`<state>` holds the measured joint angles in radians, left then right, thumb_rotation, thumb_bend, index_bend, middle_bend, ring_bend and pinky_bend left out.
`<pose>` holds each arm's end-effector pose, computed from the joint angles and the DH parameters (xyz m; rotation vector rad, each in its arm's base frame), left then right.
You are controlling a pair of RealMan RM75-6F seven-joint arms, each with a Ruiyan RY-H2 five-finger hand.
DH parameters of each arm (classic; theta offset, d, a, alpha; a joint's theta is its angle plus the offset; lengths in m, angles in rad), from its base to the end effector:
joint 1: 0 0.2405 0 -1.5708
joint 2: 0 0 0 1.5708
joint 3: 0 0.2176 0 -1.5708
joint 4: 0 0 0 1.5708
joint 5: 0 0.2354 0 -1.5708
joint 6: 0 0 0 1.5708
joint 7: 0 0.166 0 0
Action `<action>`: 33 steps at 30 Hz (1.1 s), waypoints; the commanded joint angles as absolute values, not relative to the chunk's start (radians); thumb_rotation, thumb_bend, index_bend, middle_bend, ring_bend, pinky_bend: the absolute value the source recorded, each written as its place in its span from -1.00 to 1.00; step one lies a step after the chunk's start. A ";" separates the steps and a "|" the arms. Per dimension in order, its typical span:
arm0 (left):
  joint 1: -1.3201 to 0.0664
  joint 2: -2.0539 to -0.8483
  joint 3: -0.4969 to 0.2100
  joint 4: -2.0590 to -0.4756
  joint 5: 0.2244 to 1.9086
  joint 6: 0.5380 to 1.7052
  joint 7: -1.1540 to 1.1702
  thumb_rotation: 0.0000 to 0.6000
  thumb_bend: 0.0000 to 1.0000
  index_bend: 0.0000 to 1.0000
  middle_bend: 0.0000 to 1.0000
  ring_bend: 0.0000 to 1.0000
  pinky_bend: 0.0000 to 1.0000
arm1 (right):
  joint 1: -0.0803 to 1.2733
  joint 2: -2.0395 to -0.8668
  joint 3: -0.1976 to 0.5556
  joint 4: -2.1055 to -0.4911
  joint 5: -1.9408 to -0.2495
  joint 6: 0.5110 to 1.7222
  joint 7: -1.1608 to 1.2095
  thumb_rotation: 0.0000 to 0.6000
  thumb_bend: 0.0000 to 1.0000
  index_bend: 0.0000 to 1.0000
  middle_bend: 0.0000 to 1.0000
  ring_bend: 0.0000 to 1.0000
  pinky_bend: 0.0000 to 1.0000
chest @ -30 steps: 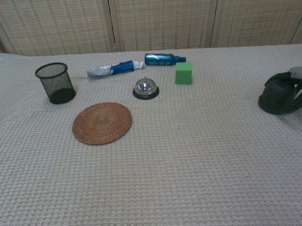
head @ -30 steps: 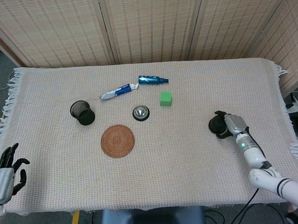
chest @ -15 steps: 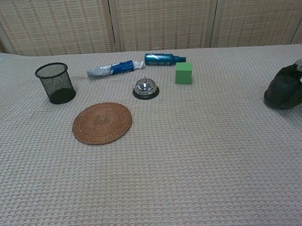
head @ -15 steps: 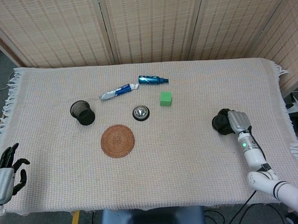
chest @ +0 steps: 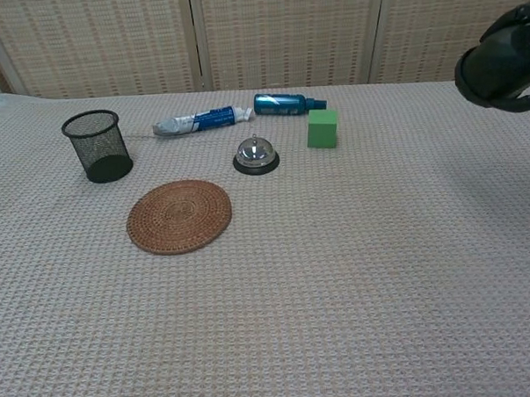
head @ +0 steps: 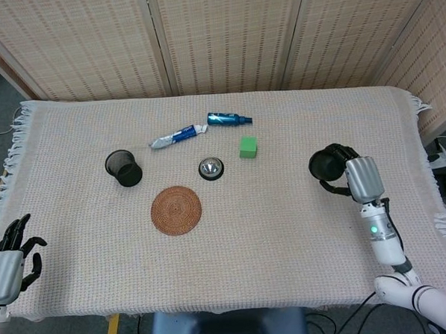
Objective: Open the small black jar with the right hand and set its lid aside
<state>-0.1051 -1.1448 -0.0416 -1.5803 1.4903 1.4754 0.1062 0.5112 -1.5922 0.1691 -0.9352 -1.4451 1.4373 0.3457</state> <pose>-0.2889 0.2065 0.1125 -1.4311 -0.8218 -0.8223 -0.2397 -0.3565 0.0675 1.3931 -0.7711 1.3403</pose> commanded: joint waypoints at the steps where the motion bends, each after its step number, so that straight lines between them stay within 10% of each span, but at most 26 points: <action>1: -0.106 -1.146 -0.042 -1.581 1.490 1.474 0.106 1.00 0.25 -0.15 -1.00 -1.00 -0.36 | 0.458 -1.630 0.132 -0.816 -1.594 1.621 0.432 1.00 -0.55 0.37 0.25 0.50 0.78; 10: -0.108 -1.146 -0.039 -1.582 1.488 1.466 0.107 1.00 0.25 -0.16 -1.00 -1.00 -0.36 | 0.425 -1.399 0.147 -1.220 -1.175 1.098 -0.234 1.00 -0.55 0.40 0.27 0.54 0.83; 18: -0.110 -1.145 -0.038 -1.583 1.486 1.460 0.111 1.00 0.25 -0.15 -1.00 -1.00 -0.35 | 0.455 -1.385 0.205 -1.333 -0.962 1.032 -0.421 1.00 -0.55 0.40 0.27 0.54 0.83; 26: -0.113 -1.144 -0.034 -1.587 1.487 1.451 0.108 1.00 0.25 -0.14 -1.00 -1.00 -0.35 | 0.424 -1.469 0.152 -1.163 -1.542 1.327 0.450 1.00 -0.55 0.38 0.27 0.48 0.78; 33: -0.111 -1.144 -0.034 -1.589 1.488 1.457 0.107 1.00 0.25 -0.14 -1.00 -1.00 -0.35 | 0.424 -1.620 0.150 -0.849 -1.669 1.601 0.760 1.00 -0.55 0.37 0.27 0.47 0.78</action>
